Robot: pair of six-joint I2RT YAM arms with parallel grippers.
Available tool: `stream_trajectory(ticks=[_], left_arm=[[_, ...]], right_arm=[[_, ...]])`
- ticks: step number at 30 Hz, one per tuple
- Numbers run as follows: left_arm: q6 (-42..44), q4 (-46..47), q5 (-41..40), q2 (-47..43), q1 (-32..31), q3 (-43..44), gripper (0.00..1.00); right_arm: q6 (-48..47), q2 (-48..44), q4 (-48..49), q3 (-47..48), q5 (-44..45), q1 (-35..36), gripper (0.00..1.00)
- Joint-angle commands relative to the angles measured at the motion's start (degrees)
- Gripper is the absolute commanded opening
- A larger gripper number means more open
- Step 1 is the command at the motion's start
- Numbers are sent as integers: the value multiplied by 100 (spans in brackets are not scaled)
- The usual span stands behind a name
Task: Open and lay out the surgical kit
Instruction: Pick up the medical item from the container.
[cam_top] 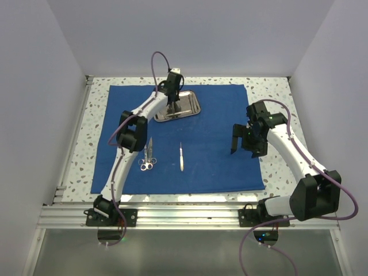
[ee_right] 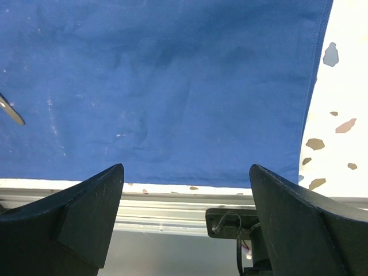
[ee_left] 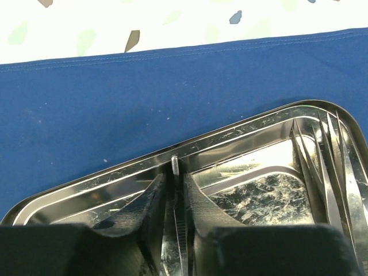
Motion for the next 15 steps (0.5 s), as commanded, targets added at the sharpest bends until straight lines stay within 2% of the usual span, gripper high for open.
stream_trajectory(ticks=[1, 8, 11, 15], left_arm=[[6, -1183, 240, 307, 160, -368, 19], [-108, -1447, 451, 474, 160, -184, 11], [-82, -1561, 486, 562, 160, -113, 1], [-56, -1649, 670, 633, 160, -43, 0]], right_arm=[[35, -131, 123, 18, -143, -5, 95], [88, -131, 176, 18, -204, -23, 95], [123, -140, 211, 0, -213, -14, 95], [158, -140, 272, -35, -266, -23, 95]])
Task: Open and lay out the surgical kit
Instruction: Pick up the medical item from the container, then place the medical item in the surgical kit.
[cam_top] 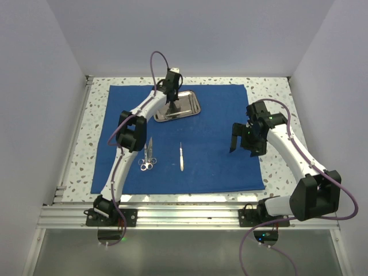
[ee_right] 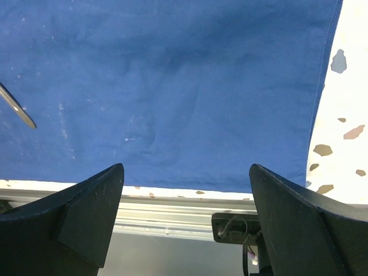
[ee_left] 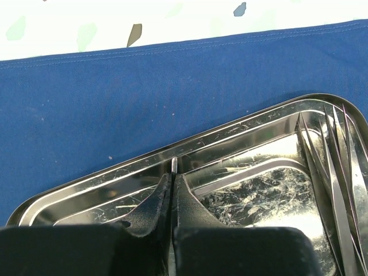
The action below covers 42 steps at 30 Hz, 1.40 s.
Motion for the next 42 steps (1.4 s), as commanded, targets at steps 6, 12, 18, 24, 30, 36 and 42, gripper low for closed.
stream_trajectory(ticks=[6, 12, 18, 24, 30, 36, 42], left_arm=[[-38, -1102, 836, 284, 99, -244, 0], [-319, -900, 1390, -331, 283, -78, 0], [-504, -794, 1759, -990, 494, 28, 0], [-714, -864, 1944, -1509, 582, -50, 0], [-1268, -576, 1875, -2598, 451, -1592, 0], [-1804, -82, 813, -4057, -383, -3659, 0], [-2648, 234, 65, -5165, -1157, -5339, 0]], right_arm=[[126, -131, 198, -50, -264, -14, 95], [152, -193, 295, -15, -361, -14, 95], [187, -281, 470, -50, -484, -14, 95], [240, -456, 664, -235, -616, -23, 95], [231, -693, 787, -463, -695, -14, 95], [240, -931, 744, -630, -791, -5, 95], [214, -1080, 541, -622, -721, 152, 94]])
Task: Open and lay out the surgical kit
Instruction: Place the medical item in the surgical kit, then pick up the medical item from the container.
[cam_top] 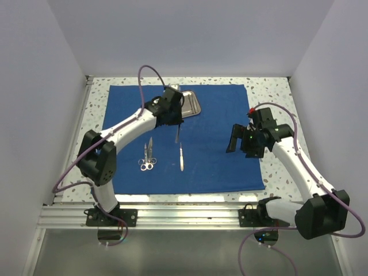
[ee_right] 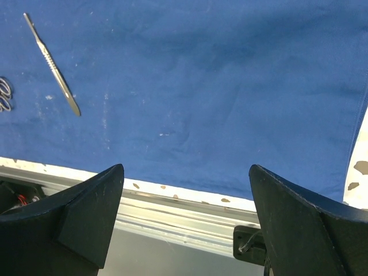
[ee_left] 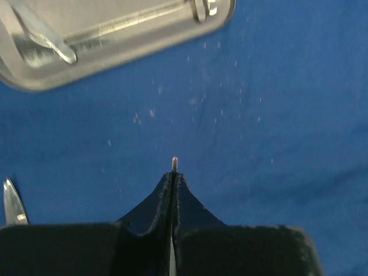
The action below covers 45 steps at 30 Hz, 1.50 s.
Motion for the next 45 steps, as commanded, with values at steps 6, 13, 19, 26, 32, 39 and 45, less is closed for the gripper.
stream_trajectory(ticks=[6, 13, 19, 26, 32, 39, 45], left_arm=[[-1334, 459, -1196, -1077, -877, -1612, 0], [-1835, 873, -1532, -798, -1326, -2177, 0], [-1958, 487, -1593, -488, -1449, -1747, 17], [-1599, -189, -2182, -603, -1248, -930, 55], [-1133, -462, -2201, -85, -194, 158, 52], [-649, -849, -2095, 1512, 712, 1882, 48], [-526, -1043, -1726, 2560, 1266, 3043, 48]], right_arm=[[2, -415, -112, -157, -20, 412, 94], [-112, -687, -350, -297, 209, 746, 94], [-95, -1039, -534, -350, 262, 843, 94], [-25, -1347, -578, -306, 271, 835, 94], [-25, -1268, -613, -105, 446, 834, 95], [10, -996, -763, 265, 666, 834, 96], [160, -653, -710, 414, 780, 834, 96]])
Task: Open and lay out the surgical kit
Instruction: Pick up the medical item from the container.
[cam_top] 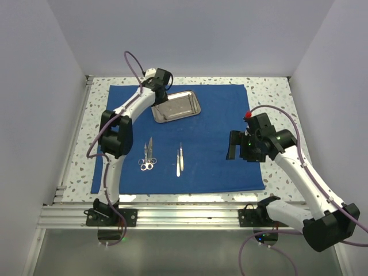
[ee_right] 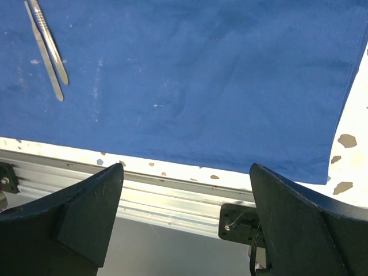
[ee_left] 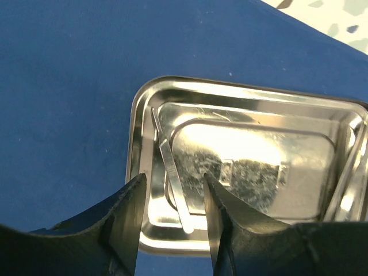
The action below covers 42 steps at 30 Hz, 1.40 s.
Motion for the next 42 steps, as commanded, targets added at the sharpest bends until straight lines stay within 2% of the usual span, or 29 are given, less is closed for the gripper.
stream_trajectory(ticks=[1, 14, 31, 42], left_arm=[[222, -247, 187, 386, 259, 606, 48], [521, 104, 749, 1213, 532, 1047, 48], [503, 51, 802, 845, 514, 1231, 43], [415, -45, 741, 1213, 470, 1213, 42]], right_arm=[[118, 178, -28, 329, 203, 23, 96], [189, 846, 33, 777, 423, 23, 95], [233, 1128, 200, 813, 432, 32, 95], [66, 1066, 192, 742, 520, 15, 95]])
